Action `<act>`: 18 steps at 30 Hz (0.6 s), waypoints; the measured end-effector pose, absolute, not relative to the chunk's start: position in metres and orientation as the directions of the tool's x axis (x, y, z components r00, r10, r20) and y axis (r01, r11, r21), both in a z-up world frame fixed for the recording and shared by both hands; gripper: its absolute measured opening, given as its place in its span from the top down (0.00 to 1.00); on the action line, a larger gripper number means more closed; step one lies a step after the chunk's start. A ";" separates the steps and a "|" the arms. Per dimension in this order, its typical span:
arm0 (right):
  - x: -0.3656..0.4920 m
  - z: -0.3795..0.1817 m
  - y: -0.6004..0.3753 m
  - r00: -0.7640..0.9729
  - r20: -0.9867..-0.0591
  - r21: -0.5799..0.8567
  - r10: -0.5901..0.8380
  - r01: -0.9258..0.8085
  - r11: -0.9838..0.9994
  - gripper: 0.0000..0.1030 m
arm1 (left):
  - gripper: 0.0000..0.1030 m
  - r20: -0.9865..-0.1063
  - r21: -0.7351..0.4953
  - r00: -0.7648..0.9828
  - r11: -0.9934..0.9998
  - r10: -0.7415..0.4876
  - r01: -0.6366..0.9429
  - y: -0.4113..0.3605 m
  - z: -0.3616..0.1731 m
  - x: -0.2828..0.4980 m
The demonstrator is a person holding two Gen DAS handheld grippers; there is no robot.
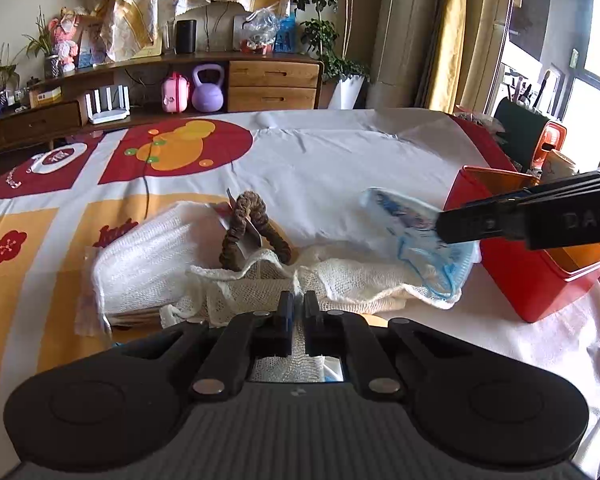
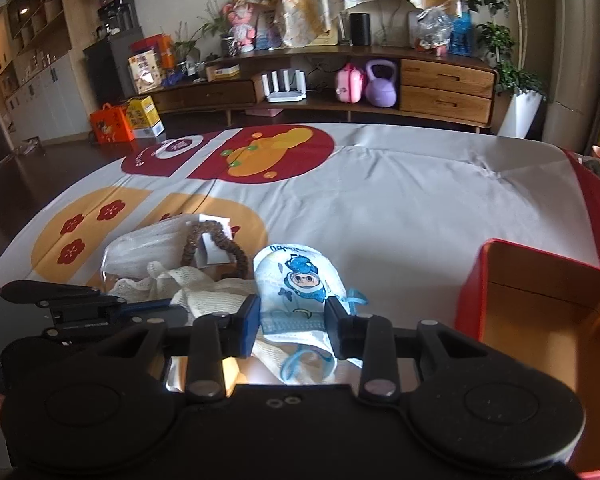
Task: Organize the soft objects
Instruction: 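Lift the bib with the right tool toward the red tin while the left tool grasps the mesh cloth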
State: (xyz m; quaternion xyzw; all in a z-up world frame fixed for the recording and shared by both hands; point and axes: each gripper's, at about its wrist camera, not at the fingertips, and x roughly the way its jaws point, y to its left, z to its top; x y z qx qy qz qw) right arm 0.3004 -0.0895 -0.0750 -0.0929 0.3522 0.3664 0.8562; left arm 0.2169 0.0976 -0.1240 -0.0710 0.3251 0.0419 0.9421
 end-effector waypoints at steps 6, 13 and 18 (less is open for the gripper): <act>0.296 -0.060 -0.115 0.506 -0.645 0.134 0.572 -0.662 0.737 0.68 | 0.97 -0.610 -0.141 0.792 0.980 0.028 -0.143 0.104 -0.107 0.212; 0.289 -0.037 -0.144 0.539 -0.602 0.165 0.590 -0.638 0.752 0.68 | 0.97 -0.581 -0.172 0.814 0.975 0.018 -0.144 0.103 -0.070 0.207; 0.285 -0.020 -0.167 0.567 -0.566 0.186 0.599 -0.620 0.762 0.68 | 0.97 -0.559 -0.186 0.829 0.975 -0.004 -0.121 0.094 -0.038 0.206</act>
